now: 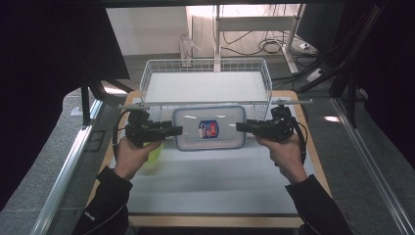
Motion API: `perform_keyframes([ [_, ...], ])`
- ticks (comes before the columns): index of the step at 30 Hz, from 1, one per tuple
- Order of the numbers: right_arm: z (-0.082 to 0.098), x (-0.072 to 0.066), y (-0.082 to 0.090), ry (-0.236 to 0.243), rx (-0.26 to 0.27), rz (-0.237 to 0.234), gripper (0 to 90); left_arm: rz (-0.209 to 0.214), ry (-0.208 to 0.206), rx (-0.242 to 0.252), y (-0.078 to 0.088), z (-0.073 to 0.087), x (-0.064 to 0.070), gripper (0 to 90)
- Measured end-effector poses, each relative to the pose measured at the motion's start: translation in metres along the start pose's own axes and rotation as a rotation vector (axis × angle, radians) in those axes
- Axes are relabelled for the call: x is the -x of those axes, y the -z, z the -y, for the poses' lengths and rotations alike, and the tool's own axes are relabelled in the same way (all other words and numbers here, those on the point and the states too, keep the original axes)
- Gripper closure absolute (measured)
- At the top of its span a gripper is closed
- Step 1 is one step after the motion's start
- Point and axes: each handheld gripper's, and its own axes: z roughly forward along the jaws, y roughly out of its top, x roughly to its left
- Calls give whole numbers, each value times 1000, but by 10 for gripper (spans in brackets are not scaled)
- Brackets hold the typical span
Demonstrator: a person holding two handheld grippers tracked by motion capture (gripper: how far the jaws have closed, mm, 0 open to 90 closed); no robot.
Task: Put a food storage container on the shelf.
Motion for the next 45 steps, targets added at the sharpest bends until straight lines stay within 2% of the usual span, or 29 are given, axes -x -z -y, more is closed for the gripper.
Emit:
perform_keyframes([
  [3, -15, 1, -1, -1, 21, -7, 529, -7, -6, 8, 4, -16, -2, 513],
  [5, -18, 0, -2, -1, 26, -8, 529, -7, -8, 12, 6, -21, -3, 513],
  [7, -30, 0, -2, 3, 42, -8, 530, -8, -11, 17, 7, -28, -4, 513],
  [8, -30, 0, -2, 3, 42, -8, 530, -9, -11, 20, 8, -31, -5, 513],
  [17, -67, 3, -9, -5, 69, -19, 529, -22, -28, 26, 14, -70, -16, 513],
  [20, -73, 5, -10, -10, 73, -21, 529, -22, -29, 26, 14, -77, -18, 513],
  [23, -85, 7, -12, -12, 82, -16, 529, -16, -33, 25, 14, -89, -26, 513],
  [27, -92, 11, -15, -17, 78, -14, 529, -11, -23, 25, 11, -97, -33, 513],
  [36, -109, 29, -28, -56, 83, -7, 526, -13, -4, 33, 1, -113, -52, 511],
  [43, -114, 35, -35, -64, 76, 12, 521, -38, 17, 34, -8, -109, -60, 499],
  [44, -114, 37, -37, -71, 76, 14, 521, -30, 21, 58, -9, -107, -62, 497],
  [45, -114, 39, -37, -80, 79, 8, 521, -30, 21, 58, -9, -107, -62, 499],
])
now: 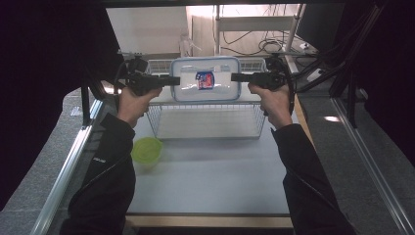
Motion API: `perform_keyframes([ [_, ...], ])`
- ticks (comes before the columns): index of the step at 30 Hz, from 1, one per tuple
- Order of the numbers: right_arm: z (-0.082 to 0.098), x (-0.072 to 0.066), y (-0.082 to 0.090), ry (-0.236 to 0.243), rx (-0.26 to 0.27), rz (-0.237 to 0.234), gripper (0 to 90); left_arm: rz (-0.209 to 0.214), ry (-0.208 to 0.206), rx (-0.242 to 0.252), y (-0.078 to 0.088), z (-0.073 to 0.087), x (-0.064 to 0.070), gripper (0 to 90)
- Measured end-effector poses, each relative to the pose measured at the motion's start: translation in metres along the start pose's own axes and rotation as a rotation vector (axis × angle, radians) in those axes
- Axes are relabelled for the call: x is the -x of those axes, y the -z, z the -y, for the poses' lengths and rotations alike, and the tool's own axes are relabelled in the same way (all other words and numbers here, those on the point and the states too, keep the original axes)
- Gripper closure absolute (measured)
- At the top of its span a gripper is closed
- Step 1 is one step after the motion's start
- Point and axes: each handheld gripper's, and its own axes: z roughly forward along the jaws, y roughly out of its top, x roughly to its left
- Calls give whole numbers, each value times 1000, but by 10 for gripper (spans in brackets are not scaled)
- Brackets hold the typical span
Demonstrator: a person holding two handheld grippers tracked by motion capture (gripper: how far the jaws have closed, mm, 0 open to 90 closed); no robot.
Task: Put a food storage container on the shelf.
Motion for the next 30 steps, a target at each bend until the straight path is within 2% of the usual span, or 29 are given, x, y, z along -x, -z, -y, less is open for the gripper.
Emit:
perform_keyframes([
  [4, -1, 3, -1, -5, 10, -4, 518, -1, -8, 14, -2, 1, 0, 496],
  [9, 0, 4, -1, 21, 19, 2, 512, -29, -78, 47, -4, 8, 4, 471],
  [14, 0, 3, -1, 32, 27, 6, 508, -39, -89, 67, -5, 11, 5, 460],
  [17, 0, 1, -1, 60, 24, 34, 502, -60, -107, 67, -6, 10, 7, 442],
  [18, 0, 0, -2, 80, 23, 55, 502, -71, -108, 71, -7, 10, 7, 432],
  [21, 0, 0, -2, 88, 22, 65, 526, -80, -102, 75, -8, 11, 6, 419],
  [24, 1, -1, -3, 92, 24, 63, 523, -83, -79, 75, -11, 10, 4, 385],
  [25, 1, -1, -4, 109, 17, 88, 518, -81, -57, 83, -12, 10, 1, 376],
  [26, 1, -1, -4, 113, 12, 93, 518, -72, -42, 88, -13, 11, -1, 375],
  [30, 3, 1, -7, 103, 13, 93, 521, -57, -24, 99, -14, 11, -5, 372],
])
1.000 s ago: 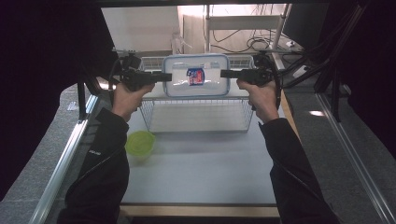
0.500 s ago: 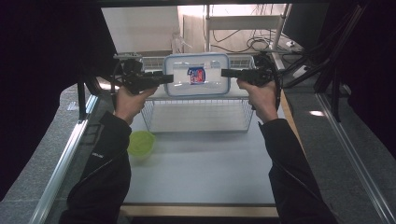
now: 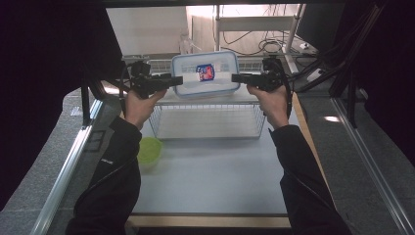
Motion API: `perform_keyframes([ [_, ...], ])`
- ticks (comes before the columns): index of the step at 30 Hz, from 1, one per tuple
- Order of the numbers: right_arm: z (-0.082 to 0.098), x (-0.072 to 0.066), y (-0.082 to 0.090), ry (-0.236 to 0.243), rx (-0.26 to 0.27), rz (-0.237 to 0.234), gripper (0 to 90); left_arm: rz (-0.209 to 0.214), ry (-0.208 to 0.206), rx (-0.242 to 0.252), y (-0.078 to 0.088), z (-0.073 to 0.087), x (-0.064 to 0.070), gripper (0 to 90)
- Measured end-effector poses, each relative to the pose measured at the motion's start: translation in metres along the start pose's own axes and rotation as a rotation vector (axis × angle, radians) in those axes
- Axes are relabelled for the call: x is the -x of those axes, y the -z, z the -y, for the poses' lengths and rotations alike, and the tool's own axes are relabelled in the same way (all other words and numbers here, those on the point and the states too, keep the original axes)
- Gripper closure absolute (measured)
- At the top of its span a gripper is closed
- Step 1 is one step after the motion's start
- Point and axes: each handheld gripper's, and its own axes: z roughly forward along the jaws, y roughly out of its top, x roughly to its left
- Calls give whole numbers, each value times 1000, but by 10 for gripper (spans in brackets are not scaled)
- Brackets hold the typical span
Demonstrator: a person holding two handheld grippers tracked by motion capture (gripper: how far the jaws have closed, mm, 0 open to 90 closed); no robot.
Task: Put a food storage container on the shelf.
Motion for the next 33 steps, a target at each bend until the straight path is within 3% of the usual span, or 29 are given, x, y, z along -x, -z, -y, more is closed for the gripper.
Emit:
perform_keyframes([
  [2, 1, 0, -2, 5, -9, 5, 522, -36, -11, 13, 0, 0, 0, 355],
  [3, 2, 1, -3, 5, -10, 5, 522, -81, -50, 11, -1, -1, 2, 369],
  [4, 2, 1, -4, 1, -10, -1, 502, -96, -67, 3, -2, -1, 4, 378],
  [5, 3, 1, -4, -8, 0, -12, 516, -127, -64, 25, -3, -1, 5, 335],
  [8, 2, 0, -3, 9, 6, -3, 550, -161, -103, 2, -4, -5, 8, 385],
  [11, 2, -2, 0, 32, 20, 5, 565, -159, -135, 3, -1, -4, 12, 427],
  [15, 2, -4, 8, 58, 38, 16, 610, -139, -142, 13, 6, 0, 16, 457],
  [20, 14, -11, 24, 86, 62, 17, 741, -112, -146, 11, 18, 16, 17, 548],
  [22, 21, -15, 26, 105, 45, 12, 804, -109, -155, 1, 19, 23, 17, 585],
  [24, 31, -20, 21, 164, -16, 31, 862, -135, -168, -22, 17, 30, 17, 655],
  [27, 35, -22, 11, 164, -37, 2, 871, -138, -162, -36, 12, 31, 16, 711],
  [29, 35, -23, 4, 172, -46, 10, 863, -168, -177, -52, 6, 30, 17, 735],
  [33, 33, -23, -3, 181, -47, 41, 865, -174, -168, -48, 1, 27, 18, 765],
])
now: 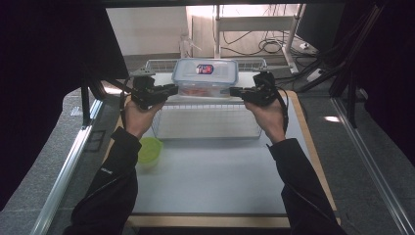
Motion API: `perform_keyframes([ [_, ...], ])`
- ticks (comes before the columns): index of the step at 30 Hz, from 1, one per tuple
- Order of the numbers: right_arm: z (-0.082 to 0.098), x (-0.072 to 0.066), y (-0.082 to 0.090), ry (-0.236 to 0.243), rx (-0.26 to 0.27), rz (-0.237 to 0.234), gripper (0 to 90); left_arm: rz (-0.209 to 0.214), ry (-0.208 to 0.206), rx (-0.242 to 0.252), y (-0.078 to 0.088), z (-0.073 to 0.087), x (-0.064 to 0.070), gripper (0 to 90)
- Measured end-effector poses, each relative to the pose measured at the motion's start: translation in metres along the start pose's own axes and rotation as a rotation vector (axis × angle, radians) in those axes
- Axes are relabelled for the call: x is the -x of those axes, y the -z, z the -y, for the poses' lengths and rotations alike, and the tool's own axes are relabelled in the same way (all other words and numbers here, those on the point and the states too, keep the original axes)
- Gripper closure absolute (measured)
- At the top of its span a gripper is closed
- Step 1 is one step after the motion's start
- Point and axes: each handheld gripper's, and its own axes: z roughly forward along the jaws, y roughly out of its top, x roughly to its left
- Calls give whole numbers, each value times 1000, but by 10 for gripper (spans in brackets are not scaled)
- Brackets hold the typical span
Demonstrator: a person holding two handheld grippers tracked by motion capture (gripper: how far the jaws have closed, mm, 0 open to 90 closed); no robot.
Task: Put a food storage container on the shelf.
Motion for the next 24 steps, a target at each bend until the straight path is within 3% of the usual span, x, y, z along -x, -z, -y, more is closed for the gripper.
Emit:
perform_keyframes([
  [3, -3, 6, -5, -17, 8, 38, 874, -21, 0, -5, -5, -2, 1, 769],
  [7, -4, 11, -9, -31, 8, 51, 864, -52, -3, -7, -14, -4, 2, 771],
  [9, -5, 14, -11, -35, 8, 63, 849, -42, 1, 0, -16, -5, 1, 772],
  [11, -6, 16, -12, -49, 10, 44, 865, -32, 6, 5, -18, -4, 1, 771],
  [17, -5, 11, -12, -21, 2, 63, 836, -10, 9, 18, -12, -1, 6, 743],
  [20, -3, 8, -7, -17, 16, 55, 777, 13, -9, 20, -8, 3, 11, 673],
  [21, -2, 5, -4, -5, 18, 49, 697, 20, -24, 16, -6, 7, 16, 607],
  [24, 1, 2, -2, 13, 22, 49, 623, 30, -42, 19, -3, 12, 20, 548],
])
